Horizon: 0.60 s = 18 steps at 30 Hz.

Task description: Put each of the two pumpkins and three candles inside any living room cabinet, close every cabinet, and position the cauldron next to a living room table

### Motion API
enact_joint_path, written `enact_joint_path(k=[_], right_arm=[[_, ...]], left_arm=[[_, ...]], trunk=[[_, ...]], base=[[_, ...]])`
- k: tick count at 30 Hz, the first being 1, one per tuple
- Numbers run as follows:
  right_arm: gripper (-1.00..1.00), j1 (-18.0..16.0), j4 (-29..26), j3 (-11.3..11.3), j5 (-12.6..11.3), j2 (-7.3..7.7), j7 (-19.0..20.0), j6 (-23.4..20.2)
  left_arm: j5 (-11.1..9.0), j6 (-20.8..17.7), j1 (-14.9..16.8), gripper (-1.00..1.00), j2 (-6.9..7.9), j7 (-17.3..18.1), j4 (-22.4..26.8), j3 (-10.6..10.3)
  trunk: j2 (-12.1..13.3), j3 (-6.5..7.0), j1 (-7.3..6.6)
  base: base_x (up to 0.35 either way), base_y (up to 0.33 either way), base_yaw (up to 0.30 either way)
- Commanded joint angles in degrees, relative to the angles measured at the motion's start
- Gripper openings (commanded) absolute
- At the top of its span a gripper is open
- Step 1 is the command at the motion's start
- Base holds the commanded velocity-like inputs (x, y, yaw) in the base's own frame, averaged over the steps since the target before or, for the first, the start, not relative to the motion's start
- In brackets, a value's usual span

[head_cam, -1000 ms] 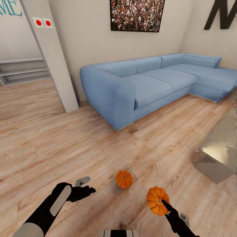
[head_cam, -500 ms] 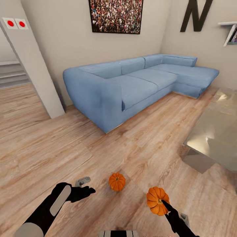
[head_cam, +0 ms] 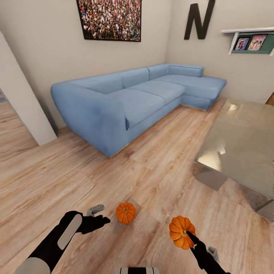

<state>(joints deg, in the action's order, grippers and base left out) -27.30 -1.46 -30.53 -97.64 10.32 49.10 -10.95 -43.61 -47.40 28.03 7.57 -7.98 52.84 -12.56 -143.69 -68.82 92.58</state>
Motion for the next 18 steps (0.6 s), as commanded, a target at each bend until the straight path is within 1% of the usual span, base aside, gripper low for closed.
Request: enact_joint_path(k=[1,4,9,15,18], right_arm=[[-1.00,0.0,0.1,-0.2,-0.6,-0.01,0.2,-0.6],[-1.00,0.0,0.1,-0.2,-0.6,0.03,0.4,-0.5],[-1.00,0.0,0.1,-0.2,-0.6,0.05,0.4,-0.3],[-1.00,0.0,0.1,-0.2,-0.6,0.14,0.1,-0.6],[-1.00,0.0,0.1,0.0,-0.7,0.20,0.2,-0.6]], left_arm=[[-0.6,-0.1,0.0,1.00,0.06,-0.5,0.1,-0.2],[-0.6,-0.1,0.0,1.00,0.05,-0.5,0.1,-0.2],[-0.6,-0.1,0.0,1.00,0.08,-0.5,0.1,-0.2],[-0.6,-0.1,0.0,1.00,0.08,-0.5,0.1,-0.2],[-0.6,-0.1,0.0,1.00,0.10,-0.5,0.1,-0.1]], trunk=[[0.0,0.00,0.00],[0.0,0.12,0.00],[0.0,0.32,0.00],[0.0,0.36,0.00],[0.0,0.36,0.00]], base=[[0.106,0.245,-0.276],[0.105,0.180,-0.276],[0.031,0.046,-0.249],[0.003,0.006,-0.046],[0.000,0.122,-0.004]])
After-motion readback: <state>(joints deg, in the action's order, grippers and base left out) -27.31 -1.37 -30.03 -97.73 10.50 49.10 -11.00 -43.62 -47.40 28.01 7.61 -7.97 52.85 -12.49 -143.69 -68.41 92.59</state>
